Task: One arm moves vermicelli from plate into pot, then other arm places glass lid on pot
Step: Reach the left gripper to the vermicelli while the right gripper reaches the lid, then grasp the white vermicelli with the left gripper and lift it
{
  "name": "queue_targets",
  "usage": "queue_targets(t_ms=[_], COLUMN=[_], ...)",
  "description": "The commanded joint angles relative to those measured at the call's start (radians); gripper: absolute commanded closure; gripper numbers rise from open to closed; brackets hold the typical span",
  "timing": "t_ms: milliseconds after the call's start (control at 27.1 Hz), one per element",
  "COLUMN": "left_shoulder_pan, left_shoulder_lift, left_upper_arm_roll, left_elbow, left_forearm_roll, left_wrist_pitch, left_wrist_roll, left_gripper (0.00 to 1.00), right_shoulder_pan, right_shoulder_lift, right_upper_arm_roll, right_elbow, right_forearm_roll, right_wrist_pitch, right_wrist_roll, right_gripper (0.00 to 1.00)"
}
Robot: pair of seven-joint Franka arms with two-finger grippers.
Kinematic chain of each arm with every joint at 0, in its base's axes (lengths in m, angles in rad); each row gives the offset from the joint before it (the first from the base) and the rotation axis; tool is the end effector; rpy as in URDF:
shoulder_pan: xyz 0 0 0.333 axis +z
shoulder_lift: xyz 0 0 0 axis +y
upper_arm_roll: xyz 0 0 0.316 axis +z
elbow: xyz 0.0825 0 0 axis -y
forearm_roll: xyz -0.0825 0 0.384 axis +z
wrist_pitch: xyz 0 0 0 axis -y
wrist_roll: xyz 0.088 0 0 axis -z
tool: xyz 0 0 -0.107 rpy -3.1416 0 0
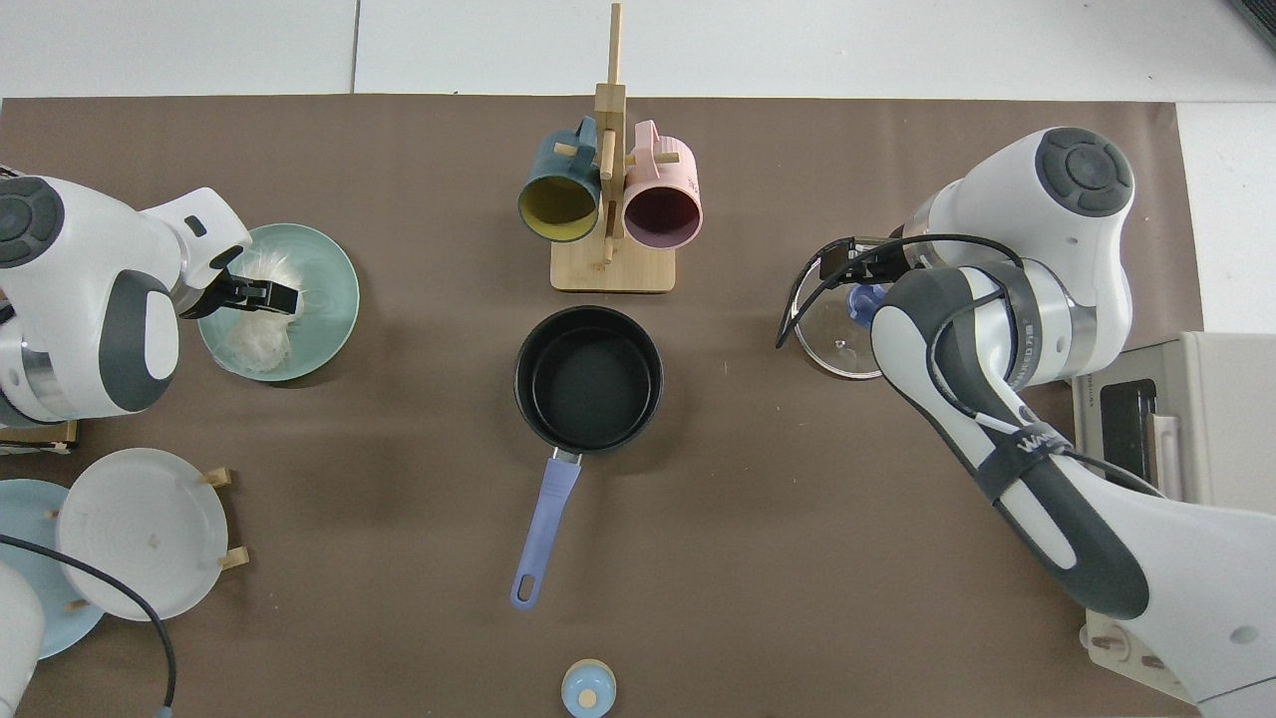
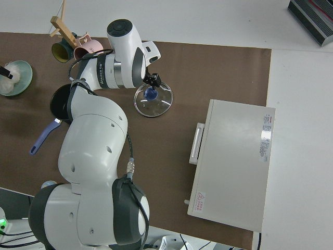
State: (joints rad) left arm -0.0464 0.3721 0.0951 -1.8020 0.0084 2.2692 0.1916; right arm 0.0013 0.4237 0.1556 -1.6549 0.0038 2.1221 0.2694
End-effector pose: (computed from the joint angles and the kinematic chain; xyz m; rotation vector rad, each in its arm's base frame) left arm 0.6519 0.0272 0.3503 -3.0768 0.2407 -0.1407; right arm 0.6666 0.0938 0.3724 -3.0593 0.1984 -0.0509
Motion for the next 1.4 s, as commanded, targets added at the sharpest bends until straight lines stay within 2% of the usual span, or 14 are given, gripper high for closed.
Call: queue_targets(t_ms=[0,258,405,737,774,847,884,921,958,995,1068,1253,1363], left_shoulder_pan=[-0.004,0.000,0.000,0.000,0.002,0.002,0.002,0.000,-0.001,-0.001,-0.003,-0.003,-0.007], left_shoulder_lift=[0.019,0.037,0.044,0.061,0.061,0.061,0.061,0.062,0.062,0.062,0.061,0.048,0.012], left_upper_arm_roll=[0.000,-0.006,-0.006,-0.005,-0.005,-0.005,-0.005,-0.005,-0.005,-0.005,-0.006,-0.012,-0.014], left_elbow=[-0.016,-0.017,-0.014,-0.008,-0.008,-0.008,-0.007,0.004,0.012,0.018,0.047,0.190,0.227], left_forearm_roll=[-0.010,-0.027,-0.059,-0.068,-0.067,-0.067,-0.068,-0.070,-0.073,-0.074,-0.054,-0.047,-0.054], left_wrist_pitch=[0.053,0.058,0.061,0.082,0.082,0.082,0.078,0.064,0.050,0.033,-0.015,-0.238,-0.312], left_wrist_roll=[-0.031,-0.043,-0.046,-0.054,-0.057,-0.057,-0.061,-0.076,-0.115,-0.173,-0.256,-0.248,-0.259], left_gripper=[0.00,0.00,0.02,0.21,0.24,0.41,0.53,0.70,0.93,1.00,1.00,1.00,1.00], right_shoulder_pan=[-0.027,-0.027,-0.021,-0.020,-0.015,-0.017,-0.018,-0.018,-0.015,-0.014,-0.010,-0.012,-0.015], right_shoulder_lift=[-0.003,0.035,0.035,0.053,0.053,0.059,0.067,0.075,0.081,0.086,0.096,0.110,0.112], right_upper_arm_roll=[0.004,0.005,0.005,0.009,0.007,0.009,0.009,0.009,0.009,0.009,0.009,0.009,0.009], right_elbow=[-0.057,-0.062,-0.052,-0.043,-0.042,-0.037,-0.032,-0.028,-0.026,-0.020,-0.005,0.012,0.011], right_forearm_roll=[-0.047,-0.057,-0.099,-0.096,-0.097,-0.096,-0.094,-0.094,-0.096,-0.093,-0.091,-0.085,-0.088], right_wrist_pitch=[0.079,0.134,0.130,0.127,0.127,0.127,0.127,0.128,0.130,0.130,0.127,0.119,0.116], right_wrist_roll=[-0.078,-0.085,-0.082,-0.081,-0.082,-0.082,-0.082,-0.084,-0.084,-0.082,-0.082,-0.084,-0.084], right_gripper=[0.00,0.00,0.00,0.00,0.00,0.00,0.00,0.00,0.00,0.00,0.00,0.02,0.12])
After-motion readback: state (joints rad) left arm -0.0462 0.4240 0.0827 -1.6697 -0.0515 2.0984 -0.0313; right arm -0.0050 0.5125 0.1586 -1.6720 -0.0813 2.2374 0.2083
